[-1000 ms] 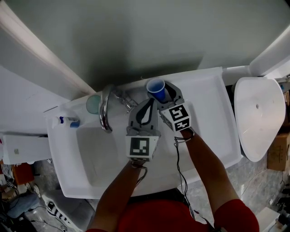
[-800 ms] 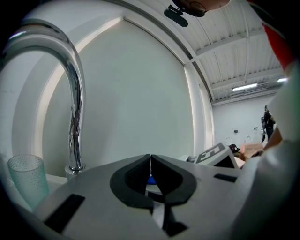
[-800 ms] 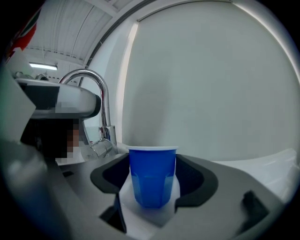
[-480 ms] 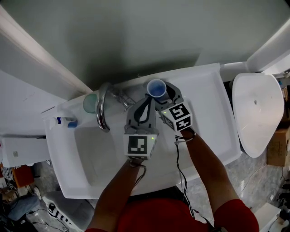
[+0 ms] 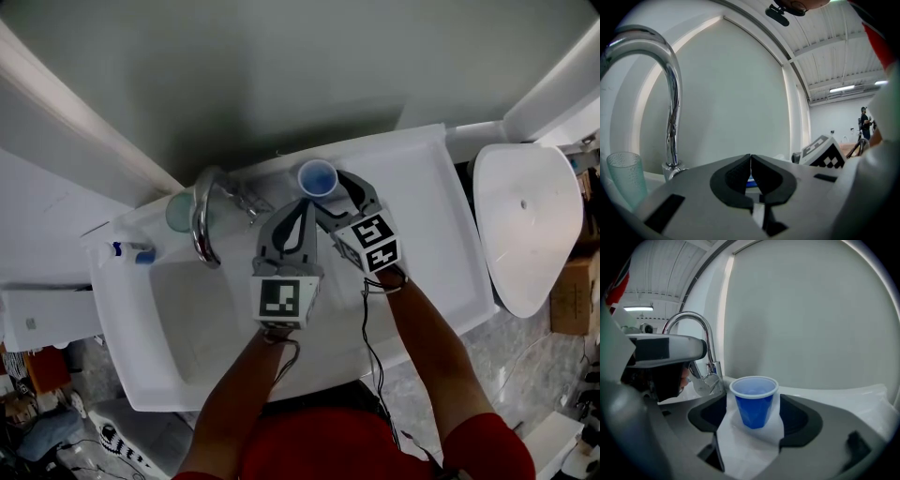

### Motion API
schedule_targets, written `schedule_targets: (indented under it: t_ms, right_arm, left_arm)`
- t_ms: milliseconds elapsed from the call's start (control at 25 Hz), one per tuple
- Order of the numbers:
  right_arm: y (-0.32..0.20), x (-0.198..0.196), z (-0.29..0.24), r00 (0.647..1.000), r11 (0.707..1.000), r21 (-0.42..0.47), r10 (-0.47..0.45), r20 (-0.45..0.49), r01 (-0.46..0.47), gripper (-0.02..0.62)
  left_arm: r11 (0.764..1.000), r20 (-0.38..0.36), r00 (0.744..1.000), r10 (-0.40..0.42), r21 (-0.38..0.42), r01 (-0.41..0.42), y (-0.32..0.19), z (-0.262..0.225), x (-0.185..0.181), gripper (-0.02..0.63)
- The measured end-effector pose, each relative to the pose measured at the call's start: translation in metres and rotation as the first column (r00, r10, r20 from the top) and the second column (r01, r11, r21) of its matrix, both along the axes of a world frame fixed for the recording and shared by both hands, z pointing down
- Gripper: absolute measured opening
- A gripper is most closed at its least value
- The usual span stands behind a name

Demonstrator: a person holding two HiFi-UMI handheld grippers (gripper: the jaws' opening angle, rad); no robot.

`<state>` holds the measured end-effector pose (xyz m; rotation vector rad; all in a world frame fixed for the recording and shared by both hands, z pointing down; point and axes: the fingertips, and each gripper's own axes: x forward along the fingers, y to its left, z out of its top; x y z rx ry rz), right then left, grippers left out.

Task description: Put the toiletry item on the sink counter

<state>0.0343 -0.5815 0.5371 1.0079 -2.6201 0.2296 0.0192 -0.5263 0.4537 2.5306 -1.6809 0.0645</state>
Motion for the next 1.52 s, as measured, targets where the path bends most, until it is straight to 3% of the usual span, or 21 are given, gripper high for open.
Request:
schedule_targets:
  t_ms: [160,320,680,880,960,1200,1520]
  right_arm:
    - [0.019,0.013,-0.002,1.000,1.000,-0.016,0.010,0.030,-0.009,0.315]
    - [0.044,0.021,-0.021,0.992,0.999,-0.025,-0.019,0.126,0.022,0.313]
    - [0.096,0.020,-0.084,0.963,0.990,0.097,-0.125,0.240,0.105,0.301]
    - [0.120,0.024,-0.117,0.964,0.981,0.183,-0.112,0.243,0.068,0.104]
    - [0.131,0.024,-0.126,0.963,0.976,0.206,-0.118,0.241,0.068,0.068]
    - [0.165,0.021,-0.150,0.955,0.968,0.235,-0.150,0.255,0.089,0.040]
    - [0.195,0.020,-0.167,0.960,0.966,0.249,-0.135,0.247,0.072,0.029]
  left_arm:
    - [1.000,-0.003,1.000,-0.002,0.014,0.002,0.002,-0.008,0.000,0.017]
    - [1.000,-0.005,1.000,0.010,0.014,-0.010,0.007,-0.013,-0.001,0.017]
    - [0.997,0.004,0.998,0.070,0.041,-0.070,0.036,-0.031,0.003,0.017]
    - [0.989,-0.001,0.993,0.118,0.089,-0.117,0.060,-0.054,0.004,0.017]
    - [0.982,0.008,0.989,0.150,0.116,-0.150,0.072,-0.063,0.007,0.017]
    - [0.965,-0.009,0.971,0.240,0.114,-0.237,0.106,-0.077,0.013,0.017]
    - [0.944,-0.028,0.953,0.302,0.149,-0.294,0.135,-0.099,0.017,0.017]
